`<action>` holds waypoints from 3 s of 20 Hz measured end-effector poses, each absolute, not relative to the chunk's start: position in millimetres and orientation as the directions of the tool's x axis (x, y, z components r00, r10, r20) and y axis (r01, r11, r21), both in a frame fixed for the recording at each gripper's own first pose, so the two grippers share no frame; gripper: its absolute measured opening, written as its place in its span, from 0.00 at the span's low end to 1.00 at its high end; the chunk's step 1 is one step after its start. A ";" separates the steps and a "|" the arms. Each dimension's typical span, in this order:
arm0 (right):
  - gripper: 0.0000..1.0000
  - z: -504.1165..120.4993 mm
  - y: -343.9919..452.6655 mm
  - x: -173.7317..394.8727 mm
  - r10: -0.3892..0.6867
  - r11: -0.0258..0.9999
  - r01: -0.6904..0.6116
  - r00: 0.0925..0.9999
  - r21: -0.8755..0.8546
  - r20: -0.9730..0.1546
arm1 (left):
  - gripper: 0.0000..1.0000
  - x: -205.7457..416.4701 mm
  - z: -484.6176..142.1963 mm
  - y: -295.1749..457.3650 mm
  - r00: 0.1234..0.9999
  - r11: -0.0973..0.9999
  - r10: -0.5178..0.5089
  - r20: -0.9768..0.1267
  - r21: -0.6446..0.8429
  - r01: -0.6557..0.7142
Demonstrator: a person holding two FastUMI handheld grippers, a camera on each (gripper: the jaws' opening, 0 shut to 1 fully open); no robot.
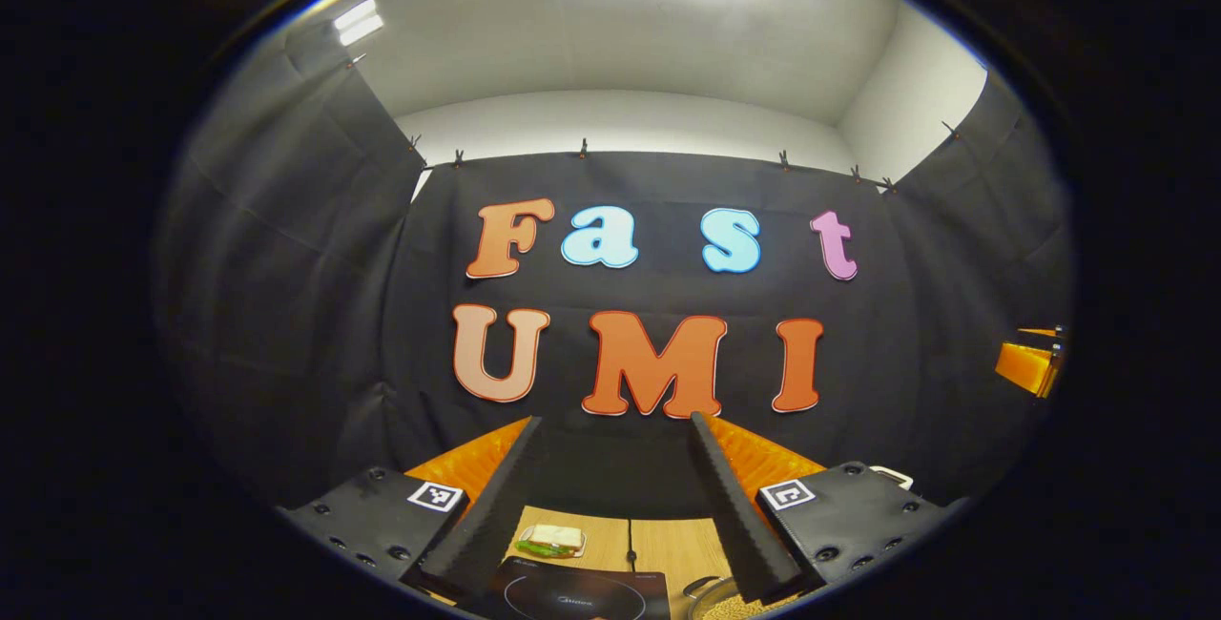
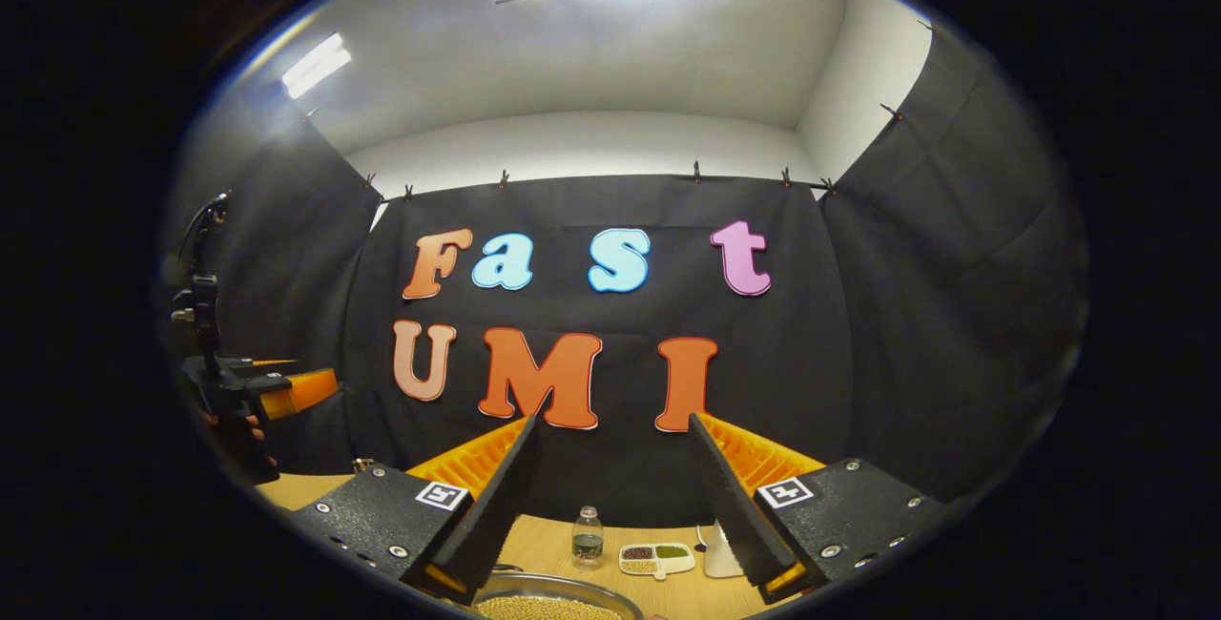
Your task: First push the handle of the pot to place it horizontally, then grasp the pot with both hands and set it on the induction cooktop.
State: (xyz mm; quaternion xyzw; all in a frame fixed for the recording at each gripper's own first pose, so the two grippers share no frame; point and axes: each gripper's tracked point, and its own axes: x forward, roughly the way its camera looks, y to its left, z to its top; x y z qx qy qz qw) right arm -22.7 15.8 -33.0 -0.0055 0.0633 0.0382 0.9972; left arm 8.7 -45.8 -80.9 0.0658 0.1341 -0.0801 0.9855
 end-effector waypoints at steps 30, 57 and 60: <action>0.48 -310.1 28.7 -187.2 0.176 0.983 -0.061 0.606 0.176 -0.775 | 0.98 -12.2 -195.6 -62.4 0.859 0.948 -0.153 -0.489 0.172 0.267; 0.00 -432.0 65.9 -270.8 0.322 0.890 0.305 0.107 0.340 -0.941 | 0.98 -18.2 -217.7 -34.7 0.843 0.953 -0.091 -0.529 0.201 0.229; 0.00 -434.8 59.5 -262.0 0.319 0.885 0.329 0.086 0.329 -0.944 | 0.98 -14.1 -213.1 -23.0 0.857 0.951 -0.065 -0.511 0.230 0.209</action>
